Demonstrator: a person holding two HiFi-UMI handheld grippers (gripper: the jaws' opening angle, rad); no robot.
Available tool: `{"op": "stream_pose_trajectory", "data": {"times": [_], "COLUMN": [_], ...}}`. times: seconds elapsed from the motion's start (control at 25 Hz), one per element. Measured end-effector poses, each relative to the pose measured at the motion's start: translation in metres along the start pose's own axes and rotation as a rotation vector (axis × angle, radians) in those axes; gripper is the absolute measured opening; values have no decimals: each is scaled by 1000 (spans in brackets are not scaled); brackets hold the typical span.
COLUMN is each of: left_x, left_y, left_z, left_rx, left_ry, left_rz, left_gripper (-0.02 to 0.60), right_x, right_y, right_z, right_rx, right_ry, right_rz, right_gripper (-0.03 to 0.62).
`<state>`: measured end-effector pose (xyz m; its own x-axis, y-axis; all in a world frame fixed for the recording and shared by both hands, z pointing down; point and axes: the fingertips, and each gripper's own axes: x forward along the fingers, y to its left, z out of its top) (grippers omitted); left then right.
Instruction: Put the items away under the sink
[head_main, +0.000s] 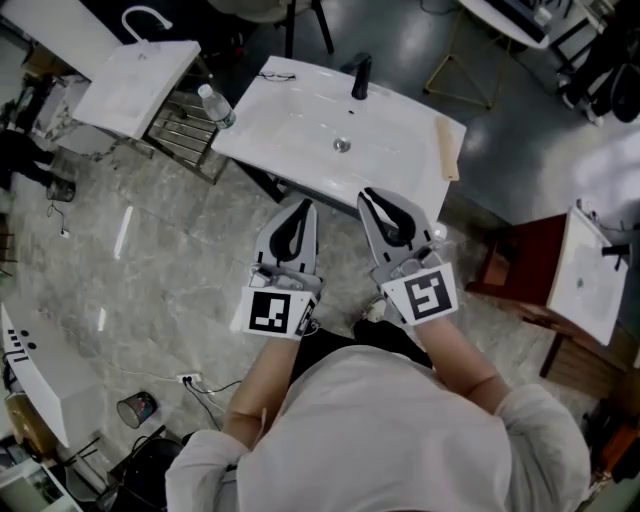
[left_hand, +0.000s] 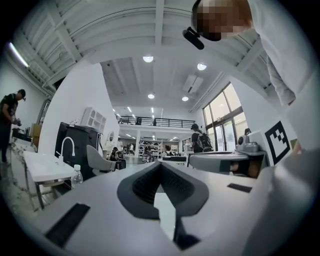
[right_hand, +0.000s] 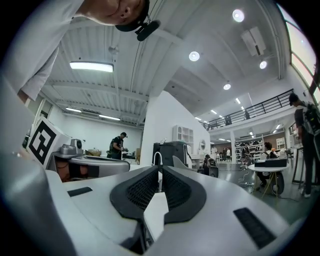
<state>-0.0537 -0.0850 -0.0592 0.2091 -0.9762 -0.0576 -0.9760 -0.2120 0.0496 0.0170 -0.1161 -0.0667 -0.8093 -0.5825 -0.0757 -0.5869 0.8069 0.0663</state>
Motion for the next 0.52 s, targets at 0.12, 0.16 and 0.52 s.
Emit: {"op": "stream_pose_trajectory", "data": {"times": [0.12, 0.16, 0.52], "left_x": [6, 7, 0], "left_y": [-3, -2, -3], "left_z": [4, 6, 5], "left_rx": [-8, -13, -13], "left_ry": [-11, -16, -11], "left_rz": [-10, -12, -22], "left_gripper": [3, 3, 3], "right_x": [2, 3, -5], "right_y": [-9, -10, -13], "right_z": [-3, -3, -4], "right_rx": [-11, -14, -18], "right_ry": [12, 10, 19], "right_rz": [-17, -23, -58], "right_gripper": [49, 49, 49]}}
